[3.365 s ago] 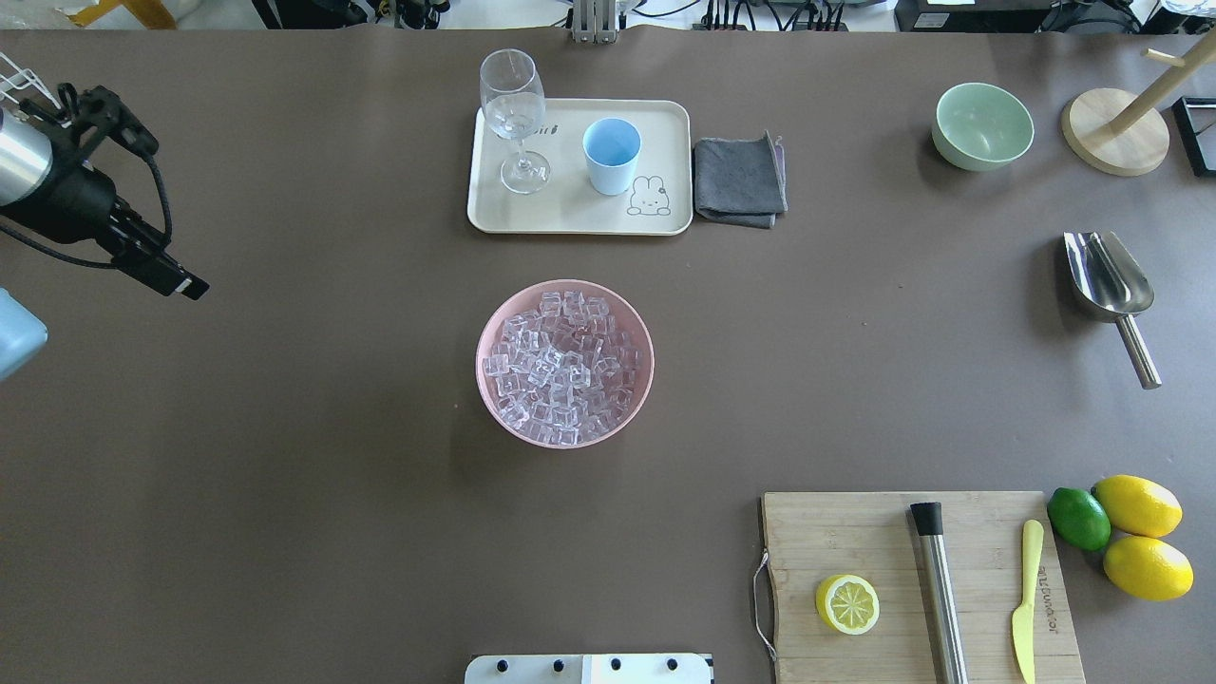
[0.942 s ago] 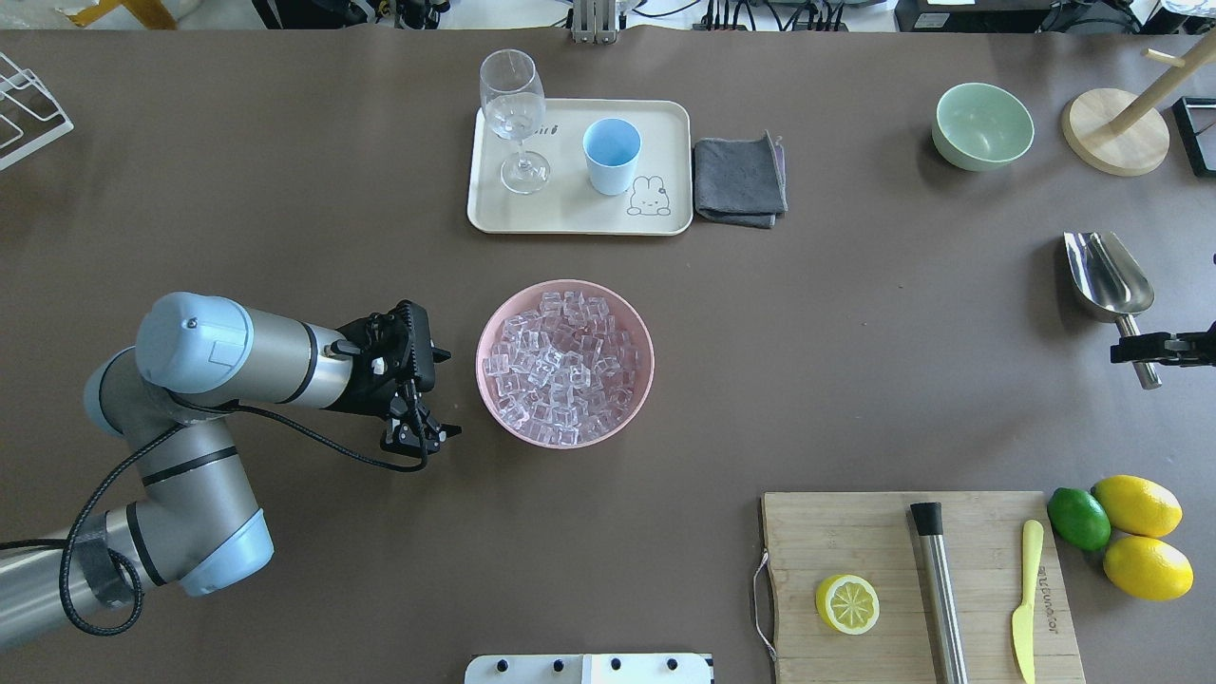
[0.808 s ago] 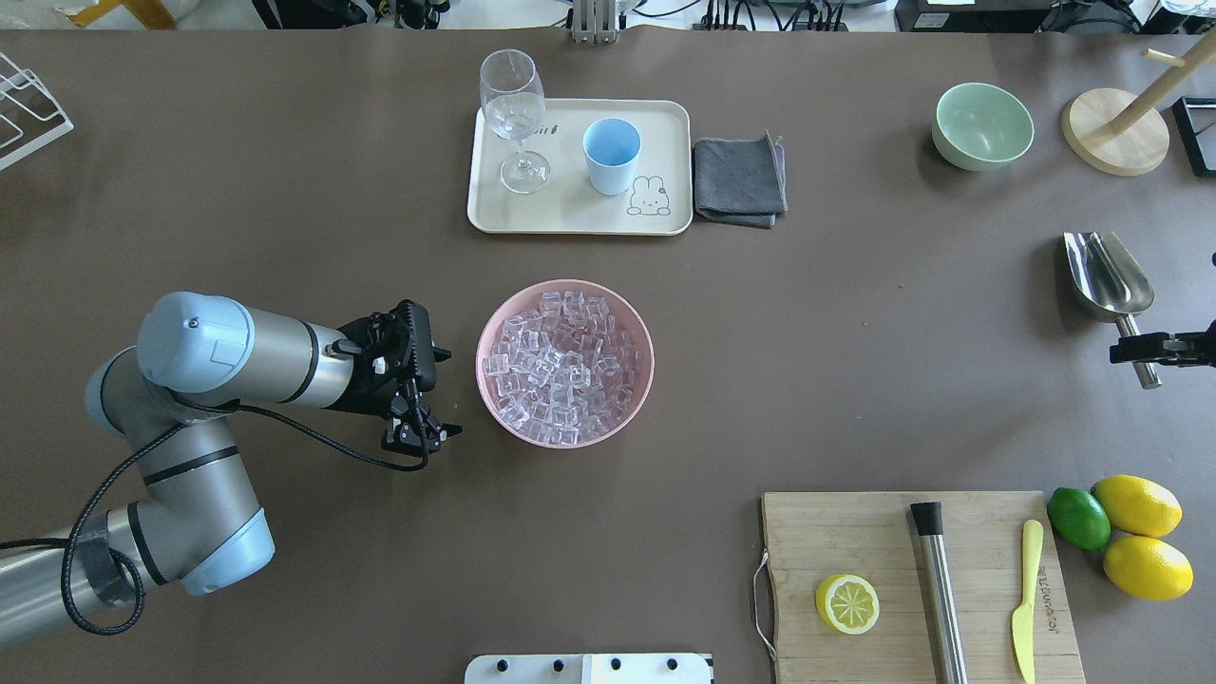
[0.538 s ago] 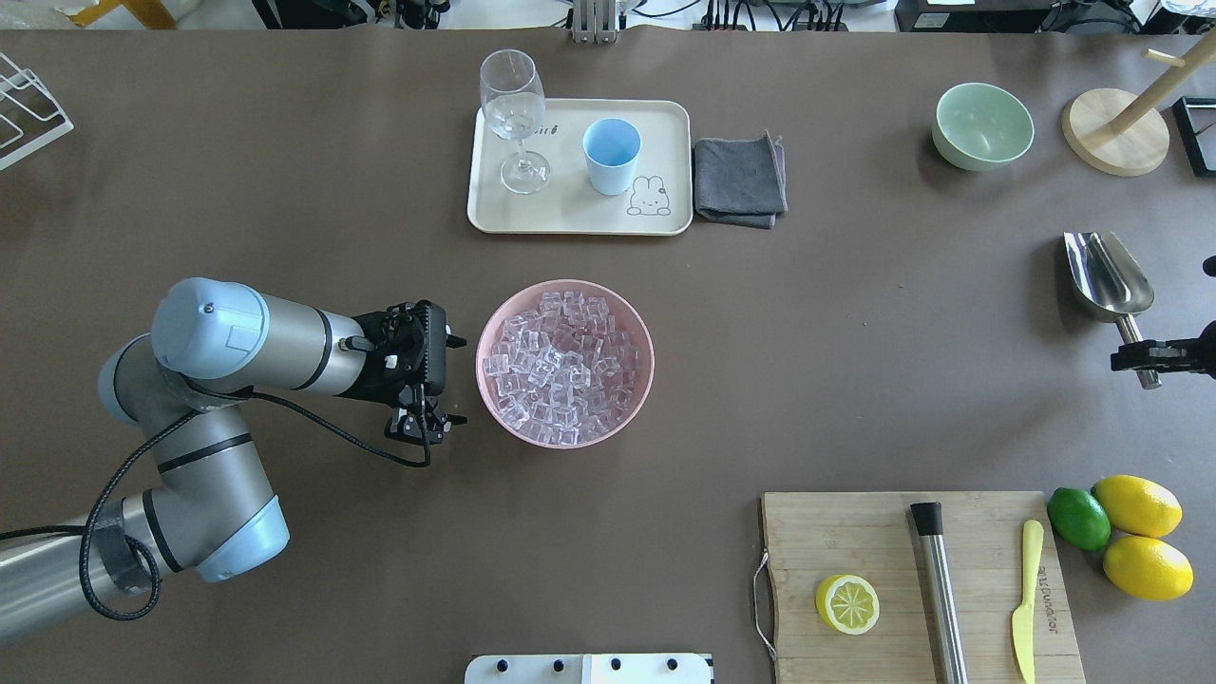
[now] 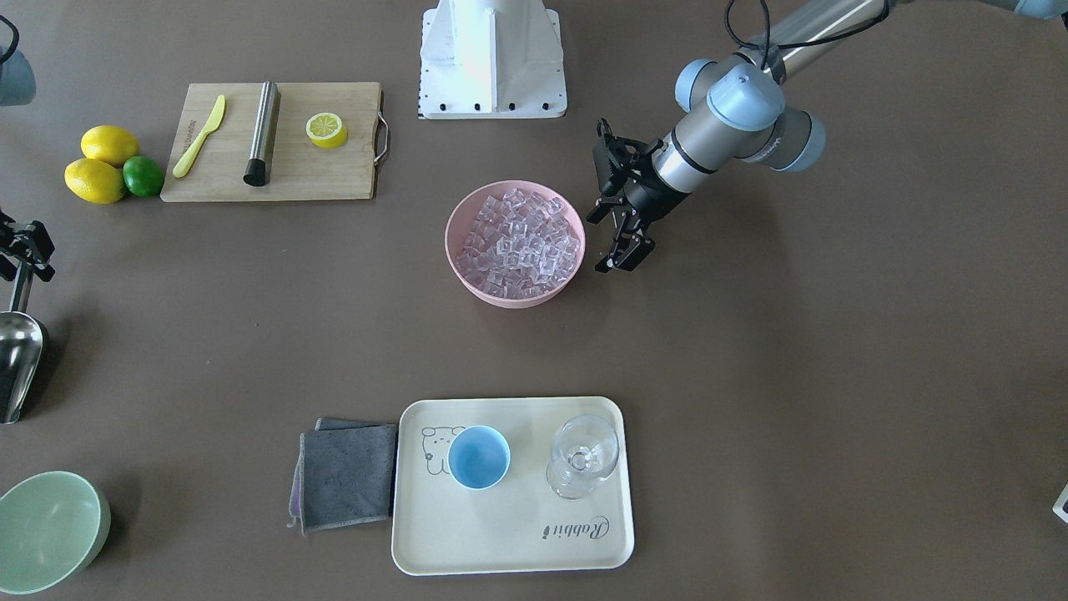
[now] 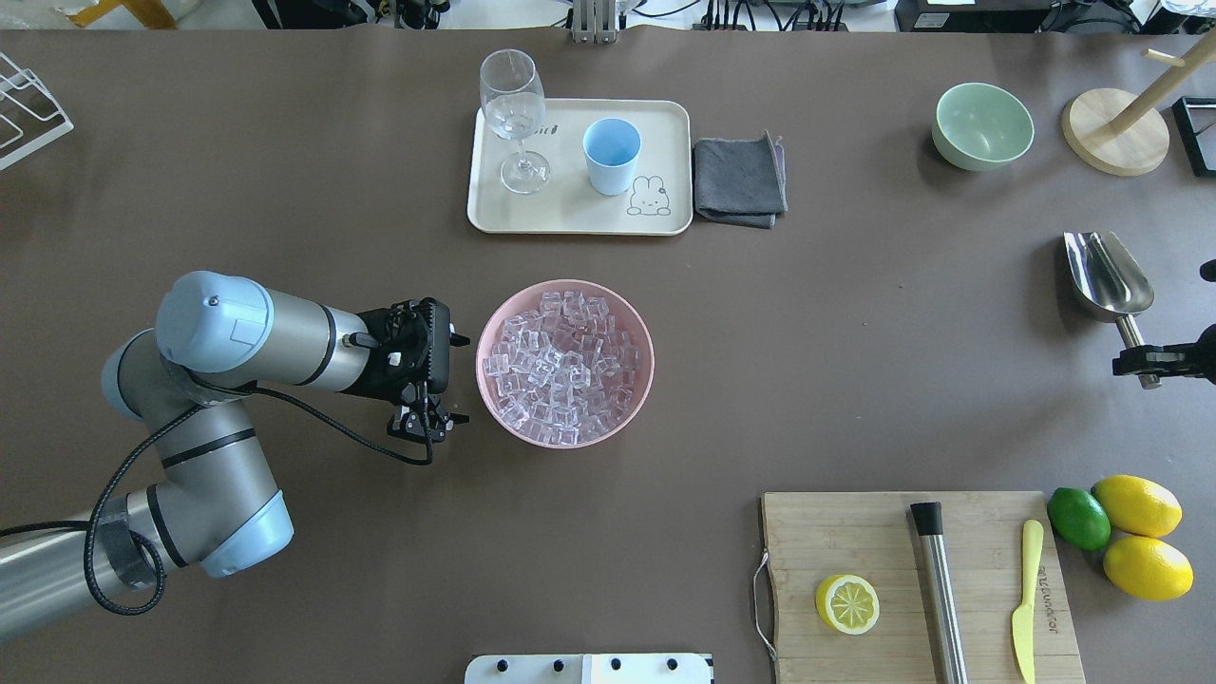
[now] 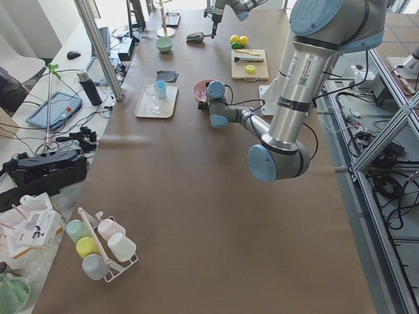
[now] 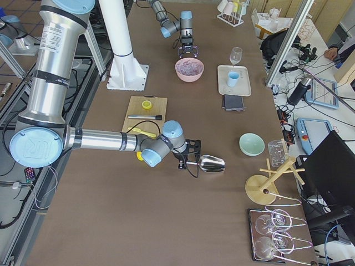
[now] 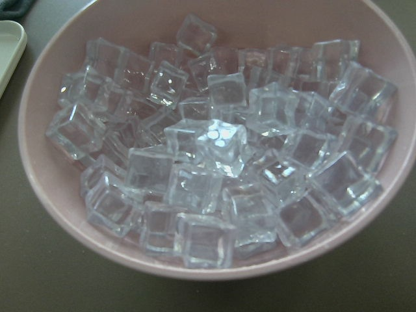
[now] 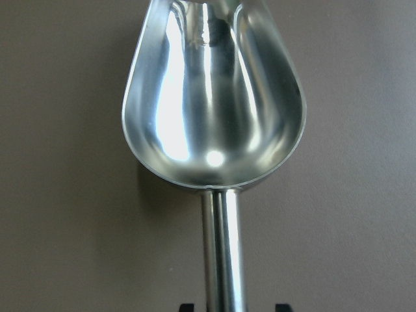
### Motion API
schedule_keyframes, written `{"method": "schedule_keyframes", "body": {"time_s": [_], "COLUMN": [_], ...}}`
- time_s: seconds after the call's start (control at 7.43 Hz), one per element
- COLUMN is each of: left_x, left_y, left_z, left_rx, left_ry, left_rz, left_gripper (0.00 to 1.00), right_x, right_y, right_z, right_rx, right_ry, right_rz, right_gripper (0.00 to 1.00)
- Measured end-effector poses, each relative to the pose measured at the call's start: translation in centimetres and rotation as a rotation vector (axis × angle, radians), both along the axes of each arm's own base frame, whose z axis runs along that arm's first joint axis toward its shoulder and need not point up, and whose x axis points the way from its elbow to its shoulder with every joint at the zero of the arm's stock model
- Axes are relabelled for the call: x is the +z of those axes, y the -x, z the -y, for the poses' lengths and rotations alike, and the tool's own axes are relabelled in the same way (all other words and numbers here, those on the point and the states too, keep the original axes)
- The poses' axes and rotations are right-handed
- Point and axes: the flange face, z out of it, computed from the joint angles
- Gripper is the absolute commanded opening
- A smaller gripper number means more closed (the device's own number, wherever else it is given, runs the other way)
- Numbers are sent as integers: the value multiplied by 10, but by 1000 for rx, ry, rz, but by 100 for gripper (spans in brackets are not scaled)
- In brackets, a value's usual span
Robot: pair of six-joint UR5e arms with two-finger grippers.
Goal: Put ice in cup with scoop
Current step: 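Grasp the metal ice scoop by its handle with the right gripper and lift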
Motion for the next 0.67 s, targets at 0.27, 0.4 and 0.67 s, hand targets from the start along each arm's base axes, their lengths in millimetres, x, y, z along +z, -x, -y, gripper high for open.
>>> {"method": "schedule_keyframes", "body": {"time_s": [0.27,0.4,0.67], "left_x": [-1,-4,-6], "left_y": [-6,-13,-22], "left_z": [3,7,10], "left_rx": [-3,-3,-7], "left_ry": [18,22,43], "left_rz": [0,0,0], "left_gripper": [99,99,99], "right_x": [-2,-6,-25], "right_y": [0,0,-3], "right_z": [0,0,-6], "right_rx": [-2,-7,-50], "right_ry": [-3,-9,-41], "right_rz": [4,10,39], "right_gripper": [0,0,0]}}
